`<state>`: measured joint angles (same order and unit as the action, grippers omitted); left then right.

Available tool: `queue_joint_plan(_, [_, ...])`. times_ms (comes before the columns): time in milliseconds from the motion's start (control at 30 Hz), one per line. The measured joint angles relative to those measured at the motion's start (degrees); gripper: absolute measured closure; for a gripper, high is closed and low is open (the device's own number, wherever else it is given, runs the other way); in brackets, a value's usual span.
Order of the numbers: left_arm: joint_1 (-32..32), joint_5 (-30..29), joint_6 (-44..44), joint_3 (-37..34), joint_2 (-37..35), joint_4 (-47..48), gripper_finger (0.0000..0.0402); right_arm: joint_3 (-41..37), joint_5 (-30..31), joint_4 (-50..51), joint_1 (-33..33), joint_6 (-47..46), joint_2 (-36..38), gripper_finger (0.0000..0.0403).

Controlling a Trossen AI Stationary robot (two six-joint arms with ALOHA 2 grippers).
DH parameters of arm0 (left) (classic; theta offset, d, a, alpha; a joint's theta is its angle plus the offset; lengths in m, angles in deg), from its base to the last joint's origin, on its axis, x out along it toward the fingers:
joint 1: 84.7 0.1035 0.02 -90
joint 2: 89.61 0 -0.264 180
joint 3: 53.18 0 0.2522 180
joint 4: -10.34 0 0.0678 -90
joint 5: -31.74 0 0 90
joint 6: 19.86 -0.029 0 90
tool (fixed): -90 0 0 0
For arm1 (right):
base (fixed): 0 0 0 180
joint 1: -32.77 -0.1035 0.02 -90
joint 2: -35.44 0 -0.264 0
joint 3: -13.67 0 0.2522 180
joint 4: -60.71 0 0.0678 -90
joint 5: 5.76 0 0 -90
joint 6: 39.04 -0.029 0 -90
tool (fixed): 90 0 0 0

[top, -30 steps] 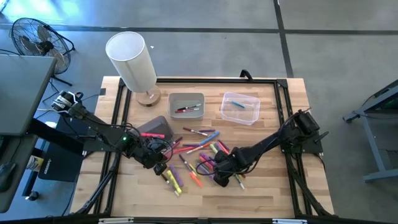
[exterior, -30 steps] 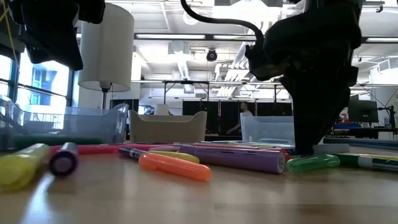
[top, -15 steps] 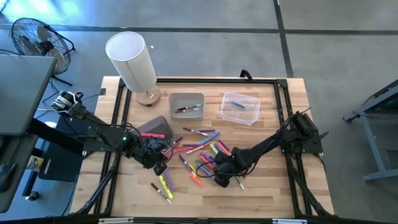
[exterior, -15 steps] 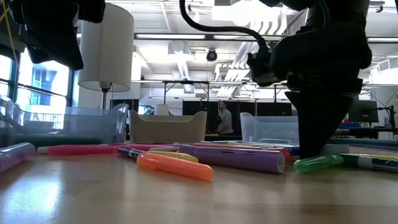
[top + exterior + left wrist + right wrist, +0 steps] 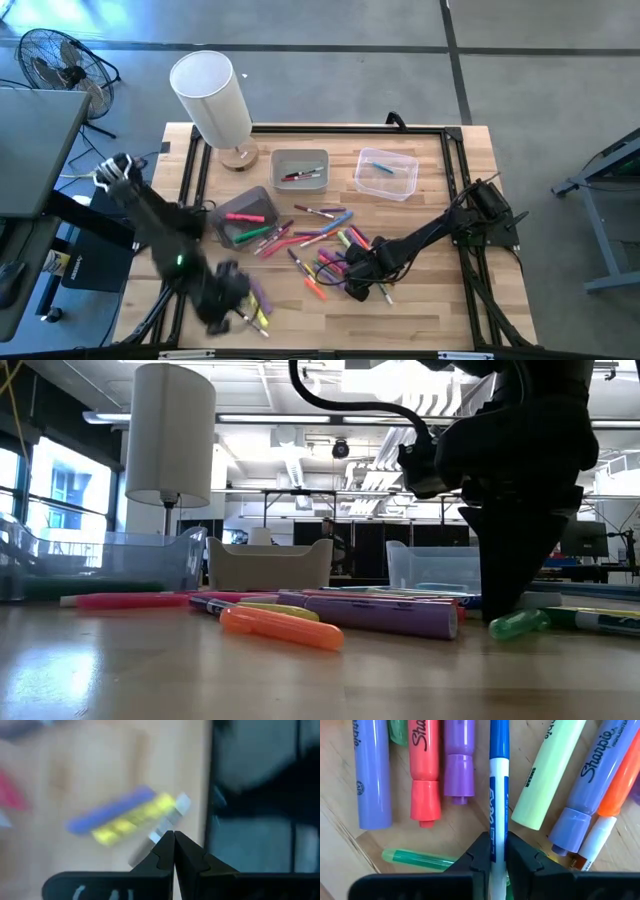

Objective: Pick & Place Markers
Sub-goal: Put the blue marker pen into the white bin

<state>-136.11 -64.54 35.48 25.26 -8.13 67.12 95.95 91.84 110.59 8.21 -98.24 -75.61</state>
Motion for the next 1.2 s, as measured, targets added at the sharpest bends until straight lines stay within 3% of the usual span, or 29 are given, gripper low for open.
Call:
queue_joint_plan(267, [-5.3,6.5,3.6,1.5,14.1,-2.8,0.0401,0.0,0.1,0.0,0.0,0.3,0.0,0.037])
queue_joint_plan(400, [-5.3,10.2,2.1,1.5,19.1,-7.0,0.0401,0.0,0.0,-0.1,0.0,0.3,-0.1,0.0356])
queue_joint_plan(567, [-5.2,11.7,1.6,1.5,23.4,-8.8,0.0401,0.0,-0.1,-0.1,0.0,0.7,-0.1,0.0375])
queue_joint_plan(933, [-2.0,13.7,-2.6,1.4,25.5,-7.3,0.0401,-0.2,0.4,0.5,0.0,0.6,1.7,0.0369])
queue_joint_plan(1200, [-1.5,13.6,-6.2,1.4,25.6,-5.8,0.0401,-0.2,-0.2,4.8,1.1,0.6,10.1,0.0375])
